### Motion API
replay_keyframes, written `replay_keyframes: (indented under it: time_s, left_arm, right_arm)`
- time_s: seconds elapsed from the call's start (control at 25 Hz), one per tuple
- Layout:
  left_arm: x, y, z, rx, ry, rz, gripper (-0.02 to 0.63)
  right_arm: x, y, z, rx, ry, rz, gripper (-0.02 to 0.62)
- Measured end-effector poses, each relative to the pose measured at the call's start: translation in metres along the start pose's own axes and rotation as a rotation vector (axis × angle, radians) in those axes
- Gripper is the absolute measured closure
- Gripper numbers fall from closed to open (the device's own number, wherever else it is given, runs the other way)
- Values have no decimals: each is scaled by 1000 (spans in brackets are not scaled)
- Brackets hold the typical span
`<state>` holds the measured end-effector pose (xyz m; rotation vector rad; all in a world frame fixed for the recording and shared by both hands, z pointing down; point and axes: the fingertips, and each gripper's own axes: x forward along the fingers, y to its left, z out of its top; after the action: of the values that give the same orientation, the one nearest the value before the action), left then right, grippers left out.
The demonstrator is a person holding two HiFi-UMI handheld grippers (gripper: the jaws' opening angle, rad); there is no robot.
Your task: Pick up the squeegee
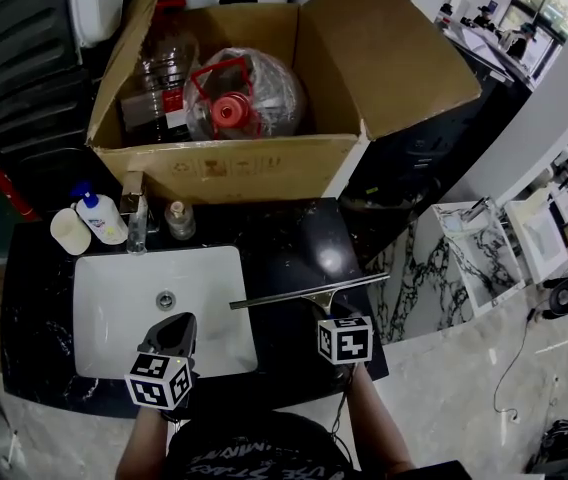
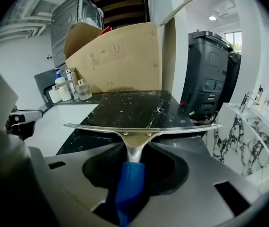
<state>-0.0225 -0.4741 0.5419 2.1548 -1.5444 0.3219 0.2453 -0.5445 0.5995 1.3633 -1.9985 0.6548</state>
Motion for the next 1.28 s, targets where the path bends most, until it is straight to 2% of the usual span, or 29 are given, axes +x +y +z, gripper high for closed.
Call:
replay_keyframes:
  time_s: [0.4, 0.64, 0.96, 1.28]
  left_arm:
    - [-27, 14, 1, -1, 0, -24, 586]
    - [-52, 17, 7, 20, -29, -54, 586]
    - [-100, 16, 6, 51, -60, -107, 586]
    - [-154, 20, -12, 73, -80, -149, 586]
  right_arm:
    - [-24, 15, 7, 29, -55, -20, 439]
    - [-62, 30, 14, 45, -149, -67, 440]
    - [-119, 61, -6, 68, -226, -123, 440]
    - [-169, 104, -35, 70, -299, -161, 440]
